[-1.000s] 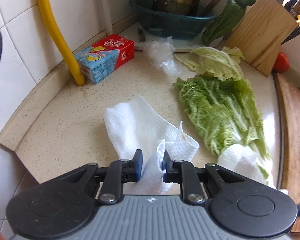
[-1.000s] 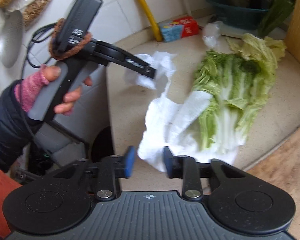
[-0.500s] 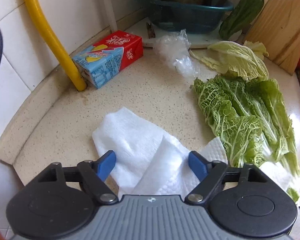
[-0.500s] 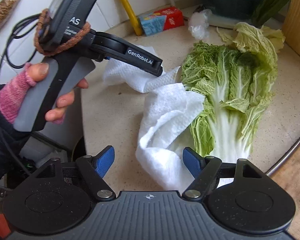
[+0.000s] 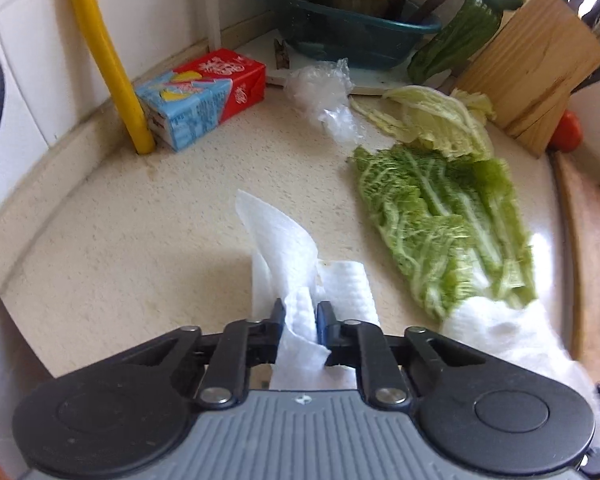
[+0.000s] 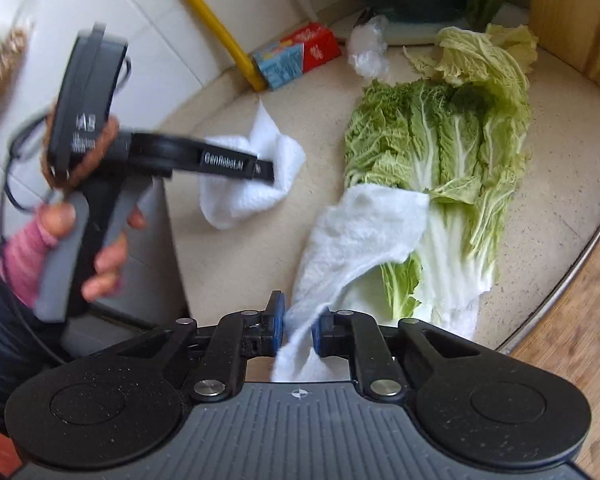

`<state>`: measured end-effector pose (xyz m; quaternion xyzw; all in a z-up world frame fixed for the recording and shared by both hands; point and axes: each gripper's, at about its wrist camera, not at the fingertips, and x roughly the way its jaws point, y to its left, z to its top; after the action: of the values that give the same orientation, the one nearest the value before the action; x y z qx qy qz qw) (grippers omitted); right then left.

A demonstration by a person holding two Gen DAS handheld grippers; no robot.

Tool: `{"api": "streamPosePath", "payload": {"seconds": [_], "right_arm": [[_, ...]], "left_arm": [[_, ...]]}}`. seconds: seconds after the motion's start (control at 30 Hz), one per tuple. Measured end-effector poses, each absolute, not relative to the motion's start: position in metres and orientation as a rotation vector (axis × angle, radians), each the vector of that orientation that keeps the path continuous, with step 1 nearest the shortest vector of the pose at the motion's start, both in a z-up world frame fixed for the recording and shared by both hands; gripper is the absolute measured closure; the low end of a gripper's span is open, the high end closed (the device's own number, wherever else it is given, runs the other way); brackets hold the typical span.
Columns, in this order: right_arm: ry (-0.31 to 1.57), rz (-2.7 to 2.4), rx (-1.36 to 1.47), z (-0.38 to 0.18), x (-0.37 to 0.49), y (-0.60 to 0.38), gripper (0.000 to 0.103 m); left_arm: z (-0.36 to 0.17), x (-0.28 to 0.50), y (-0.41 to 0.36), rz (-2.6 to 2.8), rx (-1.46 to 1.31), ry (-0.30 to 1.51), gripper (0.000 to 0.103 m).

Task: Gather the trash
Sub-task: 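Grasp a second white paper towel beside the cabbage with the right gripper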

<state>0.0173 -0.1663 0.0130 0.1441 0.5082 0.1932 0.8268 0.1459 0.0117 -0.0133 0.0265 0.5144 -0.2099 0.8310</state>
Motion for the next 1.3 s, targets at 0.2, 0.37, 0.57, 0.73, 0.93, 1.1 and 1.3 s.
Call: {"api": "streamPosePath", "payload": {"seconds": [0.2,0.37,0.57,0.73,0.93,1.1,1.3], "right_arm": [[1.0,0.409,0.403,0.035,0.017,-0.187,0.084],[0.946,0.403,0.442,0.046,0.016,-0.203,0.085],[0.988,0.386,0.305,0.034,0.016,-0.189,0.034],[1.038,0.432,0.163,0.015,0.013,-0.155,0.029],[1.045,0.358,-0.079,-0.009,0.018,-0.128,0.069],[1.126,0.389,0.206,-0.01,0.028,-0.158,0.095],[1.099,0.568,0.759,-0.017,0.023,-0.202,0.098]], "left_arm": [[0.003,0.133,0.017,-0.475,-0.026,1.078,0.093],[0.014,0.121,0.025,-0.47,-0.047,1.055,0.093],[0.01,0.11,0.033,-0.445,-0.052,1.074,0.093],[0.007,0.1,0.041,-0.432,-0.066,1.081,0.092],[0.002,0.093,0.05,-0.417,-0.094,1.095,0.092],[0.004,0.085,0.057,-0.419,-0.109,1.093,0.092],[0.006,0.078,0.06,-0.408,-0.122,1.088,0.093]]}}
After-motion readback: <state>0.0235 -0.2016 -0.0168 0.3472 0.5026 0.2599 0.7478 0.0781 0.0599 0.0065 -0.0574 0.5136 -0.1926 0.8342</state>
